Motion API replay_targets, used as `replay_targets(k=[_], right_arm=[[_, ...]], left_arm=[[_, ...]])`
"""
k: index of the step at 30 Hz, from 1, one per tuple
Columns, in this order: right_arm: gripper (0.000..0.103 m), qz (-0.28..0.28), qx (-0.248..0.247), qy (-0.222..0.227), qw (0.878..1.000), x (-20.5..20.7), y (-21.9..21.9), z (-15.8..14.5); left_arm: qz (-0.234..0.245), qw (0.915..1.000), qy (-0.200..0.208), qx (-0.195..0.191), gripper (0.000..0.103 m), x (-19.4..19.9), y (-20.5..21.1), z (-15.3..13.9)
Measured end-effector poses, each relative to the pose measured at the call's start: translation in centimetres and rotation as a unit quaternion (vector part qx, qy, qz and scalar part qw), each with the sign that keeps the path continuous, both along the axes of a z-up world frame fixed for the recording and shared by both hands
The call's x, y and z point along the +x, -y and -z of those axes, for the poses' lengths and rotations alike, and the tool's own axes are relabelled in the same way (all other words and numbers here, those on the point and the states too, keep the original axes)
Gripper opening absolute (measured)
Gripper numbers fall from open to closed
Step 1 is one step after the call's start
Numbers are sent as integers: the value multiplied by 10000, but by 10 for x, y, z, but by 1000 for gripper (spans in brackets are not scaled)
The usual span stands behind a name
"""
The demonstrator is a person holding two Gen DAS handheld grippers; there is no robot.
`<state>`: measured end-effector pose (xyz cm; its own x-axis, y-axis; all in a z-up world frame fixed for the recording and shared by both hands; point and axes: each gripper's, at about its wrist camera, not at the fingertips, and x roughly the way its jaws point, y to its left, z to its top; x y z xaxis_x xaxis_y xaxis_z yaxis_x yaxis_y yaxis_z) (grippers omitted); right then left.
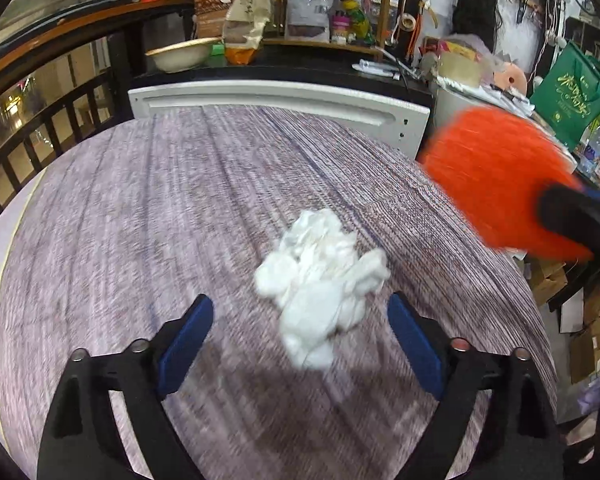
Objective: Collect trash
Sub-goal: 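Grasp the red knit cap with the right tool while the left tool grasps the white tissue, then carry the red knit cap and white tissue over the bin with both tools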
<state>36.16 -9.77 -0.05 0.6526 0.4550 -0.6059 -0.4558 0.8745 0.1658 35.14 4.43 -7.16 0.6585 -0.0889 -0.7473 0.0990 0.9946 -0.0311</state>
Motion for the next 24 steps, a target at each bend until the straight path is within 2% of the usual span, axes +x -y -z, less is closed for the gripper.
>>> replay_targets(k=[2, 4, 5, 7, 14, 24], right_arm=[[31, 92, 63, -52, 9999, -7, 14, 2], [31, 172, 110, -66, 9998, -13, 26, 3], [31, 231, 101, -57, 9997, -16, 32, 4], [31, 313, 105, -43, 9994, -23, 42, 6], [31, 466, 298, -82, 9984, -44, 63, 15], [31, 732, 442, -237, 9961, -84, 97, 30]], left_arm=[[-48, 9999, -108, 27, 61, 7, 5, 5], [-107, 9997, -194, -53, 48, 9, 5, 8], [-128, 9997, -186, -93, 42, 8, 4, 8], [-164, 9996, -127, -165, 37, 3, 4, 5], [-174, 9995, 201, -181, 34, -26, 4, -10], [-47, 9979, 528, -362, 34, -88, 16, -29]])
